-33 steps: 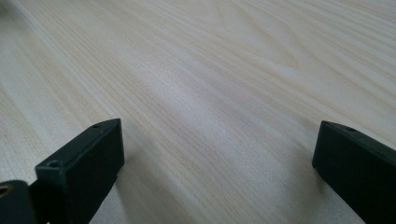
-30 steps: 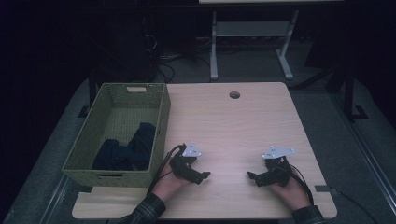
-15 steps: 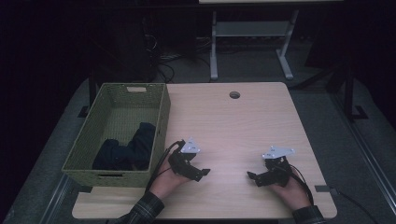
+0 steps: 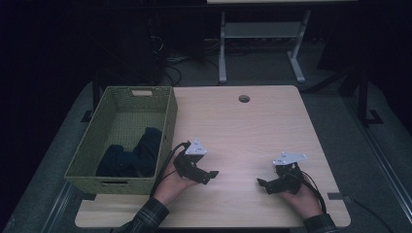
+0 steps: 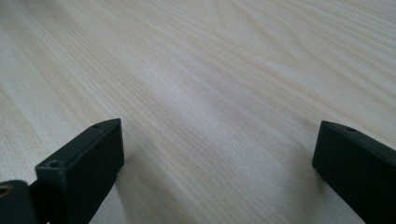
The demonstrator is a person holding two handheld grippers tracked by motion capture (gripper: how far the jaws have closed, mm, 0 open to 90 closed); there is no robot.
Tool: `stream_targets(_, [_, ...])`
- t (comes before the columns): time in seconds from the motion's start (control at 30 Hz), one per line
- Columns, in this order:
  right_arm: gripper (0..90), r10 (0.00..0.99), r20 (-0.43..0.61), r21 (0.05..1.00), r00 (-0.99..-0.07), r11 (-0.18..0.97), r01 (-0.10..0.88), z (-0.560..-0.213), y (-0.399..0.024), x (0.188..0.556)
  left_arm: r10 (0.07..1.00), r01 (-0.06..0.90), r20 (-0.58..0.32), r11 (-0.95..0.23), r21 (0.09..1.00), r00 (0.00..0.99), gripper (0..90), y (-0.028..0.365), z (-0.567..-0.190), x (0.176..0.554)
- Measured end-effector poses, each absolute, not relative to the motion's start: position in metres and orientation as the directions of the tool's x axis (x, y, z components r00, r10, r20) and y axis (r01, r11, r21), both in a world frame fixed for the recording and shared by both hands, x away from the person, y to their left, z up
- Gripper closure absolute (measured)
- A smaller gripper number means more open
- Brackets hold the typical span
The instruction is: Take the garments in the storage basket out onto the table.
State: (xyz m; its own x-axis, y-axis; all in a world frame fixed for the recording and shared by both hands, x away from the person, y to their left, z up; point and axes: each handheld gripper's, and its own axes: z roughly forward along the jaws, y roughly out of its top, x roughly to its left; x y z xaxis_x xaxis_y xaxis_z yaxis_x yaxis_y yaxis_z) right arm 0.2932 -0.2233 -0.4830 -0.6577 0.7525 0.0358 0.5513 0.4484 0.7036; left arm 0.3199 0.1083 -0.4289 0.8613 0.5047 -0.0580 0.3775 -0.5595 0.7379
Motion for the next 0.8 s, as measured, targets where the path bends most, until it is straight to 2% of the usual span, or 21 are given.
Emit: stream_targets(0.8, [1.8,0.765,0.036,0.703,-0.643,0.438,0.560,-0.483,-0.222,0.292,0.501,0.369,-0.067,-0.534,0.761,0.863,14.0,0.111,-0.405,0.328])
